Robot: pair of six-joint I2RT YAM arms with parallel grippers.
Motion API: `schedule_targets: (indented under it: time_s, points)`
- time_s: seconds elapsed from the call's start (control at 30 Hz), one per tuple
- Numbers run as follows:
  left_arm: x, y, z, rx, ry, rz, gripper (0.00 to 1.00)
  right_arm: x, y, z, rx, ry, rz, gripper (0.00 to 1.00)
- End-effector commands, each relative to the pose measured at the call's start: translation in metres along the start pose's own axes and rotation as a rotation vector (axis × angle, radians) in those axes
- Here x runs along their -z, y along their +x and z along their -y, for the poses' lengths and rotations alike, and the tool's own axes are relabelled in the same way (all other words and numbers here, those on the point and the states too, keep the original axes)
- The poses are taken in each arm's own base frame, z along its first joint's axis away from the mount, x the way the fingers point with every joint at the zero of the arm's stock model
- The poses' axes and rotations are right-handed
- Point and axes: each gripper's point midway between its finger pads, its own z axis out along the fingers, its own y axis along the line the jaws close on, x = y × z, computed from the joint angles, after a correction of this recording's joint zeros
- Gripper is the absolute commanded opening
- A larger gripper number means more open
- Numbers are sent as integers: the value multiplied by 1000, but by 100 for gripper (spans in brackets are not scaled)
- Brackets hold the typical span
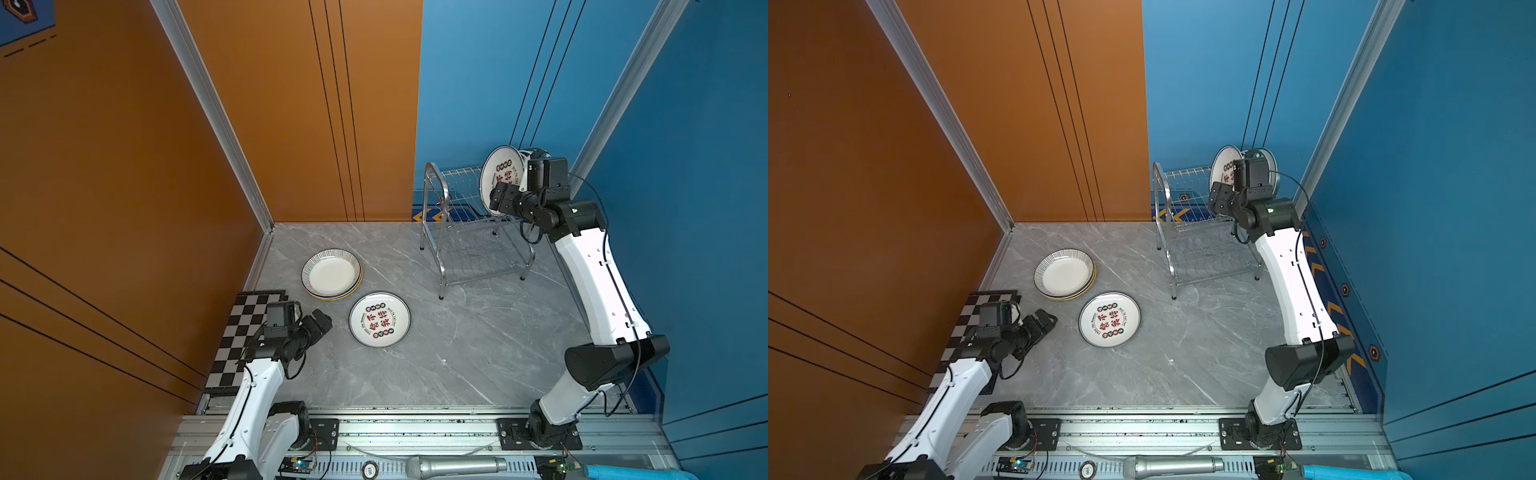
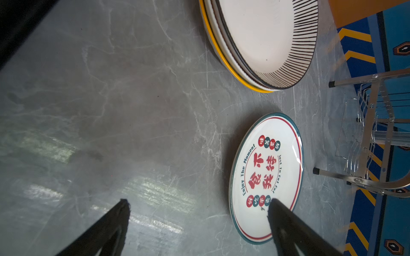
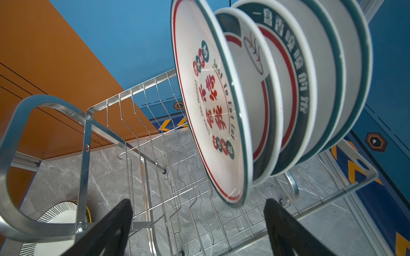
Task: Unload the plates from the dish rack
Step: Pick up the plate from the dish rack.
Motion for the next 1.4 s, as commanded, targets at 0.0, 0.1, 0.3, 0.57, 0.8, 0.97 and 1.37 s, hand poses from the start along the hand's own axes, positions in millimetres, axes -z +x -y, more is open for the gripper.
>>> schedule_targets:
  time_s: [0.0,0.1,0.3,0.57,0.8,0.97,1.37]
  points:
    - [-2,-1,-6,10,-12,11,98,-7,-11,-5,-23,-28,28,88]
    - [-2,-2,-5,12,-6,13,98,-12,-12,-7,-25,-37,33,85]
    - [-4,-1,-3,26,13,0,98,-16,-20,-6,-9,-26,73,75]
    - [-12,5,1,38,40,-64,98,-21,-26,1,26,13,135,55]
    - [-12,5,5,37,59,-73,98,-30,-25,7,68,46,156,45]
    - [-8,2,6,39,66,-47,98,-34,-25,8,85,47,181,37]
    - [-3,-6,17,84,113,9,98,-29,-28,12,78,29,250,23]
